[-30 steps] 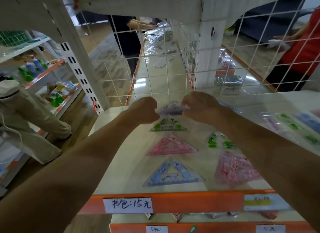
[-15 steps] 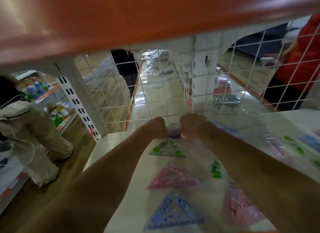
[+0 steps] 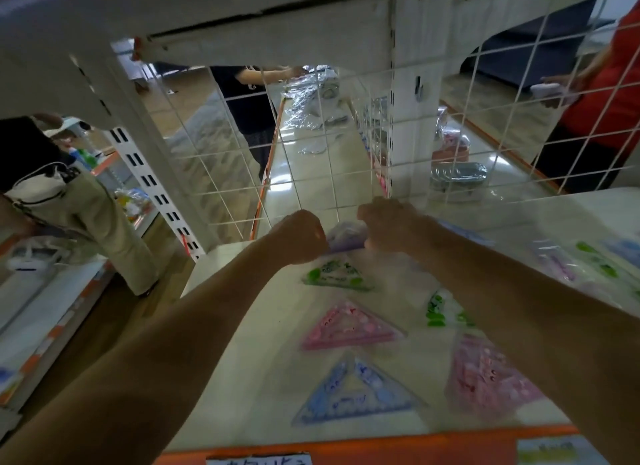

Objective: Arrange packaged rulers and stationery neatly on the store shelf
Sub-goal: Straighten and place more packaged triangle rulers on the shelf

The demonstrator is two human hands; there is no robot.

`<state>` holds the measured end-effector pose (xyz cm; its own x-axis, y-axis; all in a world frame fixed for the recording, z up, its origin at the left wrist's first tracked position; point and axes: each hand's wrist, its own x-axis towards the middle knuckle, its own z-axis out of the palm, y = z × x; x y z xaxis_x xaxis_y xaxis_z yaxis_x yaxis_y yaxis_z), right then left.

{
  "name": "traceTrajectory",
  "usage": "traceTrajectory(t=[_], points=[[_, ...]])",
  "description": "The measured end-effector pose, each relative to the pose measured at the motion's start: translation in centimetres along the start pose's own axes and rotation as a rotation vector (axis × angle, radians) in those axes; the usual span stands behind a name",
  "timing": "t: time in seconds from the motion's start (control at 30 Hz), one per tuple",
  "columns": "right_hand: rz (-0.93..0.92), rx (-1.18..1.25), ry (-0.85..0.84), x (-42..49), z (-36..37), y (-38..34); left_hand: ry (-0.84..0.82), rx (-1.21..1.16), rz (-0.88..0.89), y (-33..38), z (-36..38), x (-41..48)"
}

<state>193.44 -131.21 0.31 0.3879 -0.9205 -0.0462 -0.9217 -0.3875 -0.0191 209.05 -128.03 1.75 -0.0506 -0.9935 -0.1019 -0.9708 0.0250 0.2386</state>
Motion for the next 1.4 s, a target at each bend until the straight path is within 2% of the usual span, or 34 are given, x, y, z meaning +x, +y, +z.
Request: traceTrajectory(t=[0.07, 0.1, 0.2, 0.27, 0.57, 0.73, 1.0, 1.4], points=[[-0.032, 0.037, 0.065, -1.3, -0.6, -0.4, -0.074, 0.061, 0.051, -0.1, 0.2, -1.7], [-0.069, 0.075, 0.046, -2.1, -0.9, -0.6, -0.119, 0.101, 0.065, -0.3, 0.3, -2.3], [-0.157, 0.195, -0.199, -4.9, -2.0, -1.3, -0.187, 0.171, 0.071, -0.4, 0.8, -2.9], [-0.147, 0.199, -0.286, -5.4, -1.9, -1.4, -0.182, 0.192, 0.068, -0.1, 1.1, -3.0], [-0.154, 0.099, -0.218, -5.2, -0.9, -1.7, -0.098, 0.194, 0.083, 0.4, 1.3, -4.0], [-0.13, 0.102, -0.212, -5.5, -0.5, -1.8, -0.113, 0.176, 0.089, 0.2, 1.5, -4.3], [-0.188, 0.074, -0.142, -6.4, -0.9, -2.5, -0.111, 0.205, 0.117, 0.3, 1.7, -4.1], [-0.105, 0.084, -0.222, -5.2, -1.4, -1.9, -0.188, 0.168, 0.068, 0.5, 0.8, -3.0]])
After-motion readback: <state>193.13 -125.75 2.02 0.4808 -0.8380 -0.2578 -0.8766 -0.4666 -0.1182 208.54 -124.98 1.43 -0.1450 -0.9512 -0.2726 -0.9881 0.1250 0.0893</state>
